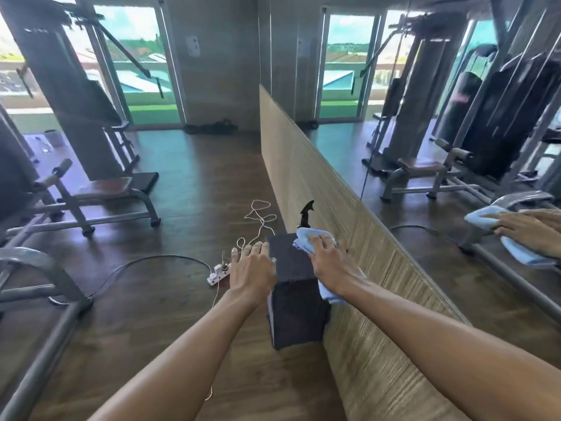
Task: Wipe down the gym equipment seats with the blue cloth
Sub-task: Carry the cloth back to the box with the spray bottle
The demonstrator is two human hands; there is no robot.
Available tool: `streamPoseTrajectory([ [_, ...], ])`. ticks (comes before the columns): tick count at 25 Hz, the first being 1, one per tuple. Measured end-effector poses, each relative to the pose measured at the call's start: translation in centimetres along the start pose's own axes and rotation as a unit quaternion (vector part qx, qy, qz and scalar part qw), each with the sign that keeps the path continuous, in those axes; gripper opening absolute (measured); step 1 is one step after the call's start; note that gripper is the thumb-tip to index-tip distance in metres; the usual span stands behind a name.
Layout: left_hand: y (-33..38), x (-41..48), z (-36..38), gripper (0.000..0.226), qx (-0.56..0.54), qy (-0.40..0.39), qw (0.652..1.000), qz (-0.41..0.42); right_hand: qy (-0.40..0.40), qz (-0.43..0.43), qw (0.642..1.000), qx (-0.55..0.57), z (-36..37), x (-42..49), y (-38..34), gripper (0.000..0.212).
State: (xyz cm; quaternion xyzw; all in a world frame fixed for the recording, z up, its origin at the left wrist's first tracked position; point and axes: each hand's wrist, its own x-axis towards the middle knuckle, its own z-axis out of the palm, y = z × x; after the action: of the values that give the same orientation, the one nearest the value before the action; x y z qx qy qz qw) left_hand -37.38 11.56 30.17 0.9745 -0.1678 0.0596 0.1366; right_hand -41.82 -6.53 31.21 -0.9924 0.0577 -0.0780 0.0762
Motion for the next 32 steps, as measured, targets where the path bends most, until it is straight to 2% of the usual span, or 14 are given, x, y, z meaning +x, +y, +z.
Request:
streamPoseTrajectory([
  [4,-0.4,10.9,5.8,0.052,-0.004,-0.004,1.000,0.011,-0.009,-0.052,0.997,-0.058,5.3,10.4,4.1,0.044],
  [6,-0.4,16.3,9.9,0.057,-0.022,-0.017,1.000,0.011,-0.017,-0.109,0.989,-0.095,8.9,15.9,6.7,0.049],
  [9,-0.8,23.2,16.2,0.076,-0.007,-0.024,0.998,0.059,-0.023,-0.215,0.967,-0.138,14.8,23.2,10.3,0.048],
  [13,-3.3,28.4,24.1,0.091,0.061,-0.085,0.986,0.132,-0.057,-0.336,0.924,-0.174,23.3,29.6,13.5,0.048],
  [17,-7.1,30.7,33.0,0.089,0.059,-0.119,0.984,0.119,-0.064,-0.413,0.894,-0.162,31.8,33.5,15.5,0.047],
  [23,-9.8,31.6,40.7,0.084,0.063,-0.119,0.978,0.157,-0.100,-0.453,0.879,-0.111,39.2,36.4,18.6,0.056],
  [27,-10.2,31.0,43.2,0.068,0.088,-0.129,0.967,0.200,-0.144,-0.471,0.868,-0.065,41.8,36.4,20.1,0.053],
  [30,-10.6,30.5,44.5,0.066,0.113,-0.143,0.958,0.221,-0.199,-0.464,0.862,-0.038,43.1,36.2,20.7,0.060],
  [32,-10.9,30.6,45.0,0.068,0.129,-0.155,0.954,0.222,-0.259,-0.452,0.851,-0.062,43.3,35.9,21.0,0.069],
])
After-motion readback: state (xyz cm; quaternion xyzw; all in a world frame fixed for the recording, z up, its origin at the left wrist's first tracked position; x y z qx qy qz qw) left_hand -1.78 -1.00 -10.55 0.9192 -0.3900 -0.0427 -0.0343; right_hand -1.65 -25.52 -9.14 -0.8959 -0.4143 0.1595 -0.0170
